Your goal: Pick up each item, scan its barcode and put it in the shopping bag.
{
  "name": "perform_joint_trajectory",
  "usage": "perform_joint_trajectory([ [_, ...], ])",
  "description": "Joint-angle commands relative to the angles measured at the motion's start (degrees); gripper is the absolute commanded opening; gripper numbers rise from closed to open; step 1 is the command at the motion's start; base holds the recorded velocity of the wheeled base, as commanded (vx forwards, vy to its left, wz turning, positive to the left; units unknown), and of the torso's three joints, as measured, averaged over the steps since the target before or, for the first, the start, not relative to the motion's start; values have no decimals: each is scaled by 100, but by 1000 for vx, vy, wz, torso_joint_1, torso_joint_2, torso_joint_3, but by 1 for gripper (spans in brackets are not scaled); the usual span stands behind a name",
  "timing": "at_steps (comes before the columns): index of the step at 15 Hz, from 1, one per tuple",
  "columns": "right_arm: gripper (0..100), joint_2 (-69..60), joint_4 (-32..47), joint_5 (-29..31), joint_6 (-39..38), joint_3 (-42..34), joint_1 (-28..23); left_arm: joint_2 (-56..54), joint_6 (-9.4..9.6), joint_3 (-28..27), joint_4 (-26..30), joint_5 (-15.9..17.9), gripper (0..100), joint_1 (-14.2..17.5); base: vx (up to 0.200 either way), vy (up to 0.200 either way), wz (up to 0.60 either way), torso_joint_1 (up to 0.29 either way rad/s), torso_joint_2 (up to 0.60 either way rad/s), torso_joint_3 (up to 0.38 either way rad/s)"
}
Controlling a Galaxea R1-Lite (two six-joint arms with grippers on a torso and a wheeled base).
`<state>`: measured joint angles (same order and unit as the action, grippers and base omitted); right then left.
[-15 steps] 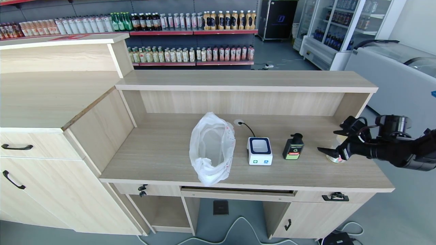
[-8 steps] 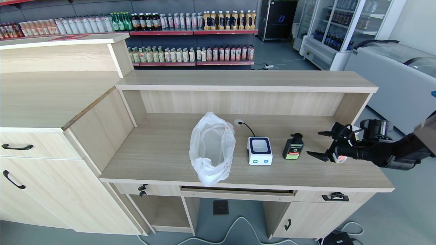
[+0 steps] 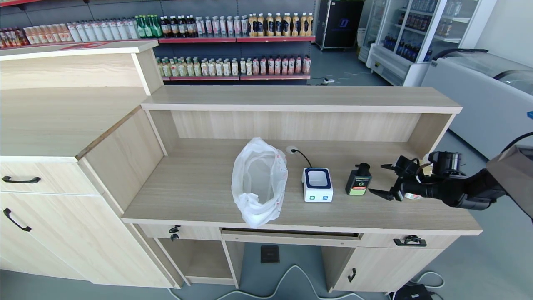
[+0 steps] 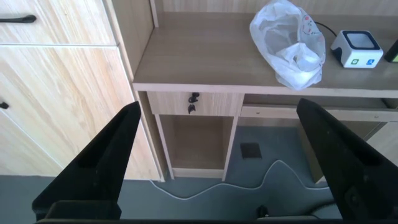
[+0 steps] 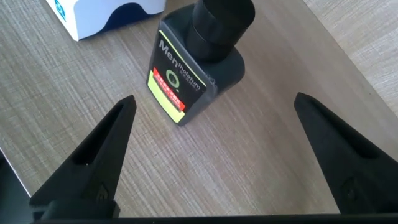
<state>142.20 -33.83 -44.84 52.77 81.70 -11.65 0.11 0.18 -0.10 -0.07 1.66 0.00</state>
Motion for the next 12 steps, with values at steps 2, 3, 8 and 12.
perform_joint_trajectory([
  [2, 100, 282, -1, -60, -4, 320, 128, -2, -1, 1, -1, 1, 100, 0, 0, 0, 0, 0, 0, 0],
  [3, 100, 317, -1, -87, -4, 364, 146, -2, -1, 1, -1, 1, 100, 0, 0, 0, 0, 0, 0, 0],
  [8, 100, 545, -1, -104, 5, 505, 260, -2, -1, 1, -1, 1, 100, 0, 0, 0, 0, 0, 0, 0],
  [12, 100, 642, -1, -104, -4, 645, 339, -2, -1, 1, -1, 1, 100, 0, 0, 0, 0, 0, 0, 0],
])
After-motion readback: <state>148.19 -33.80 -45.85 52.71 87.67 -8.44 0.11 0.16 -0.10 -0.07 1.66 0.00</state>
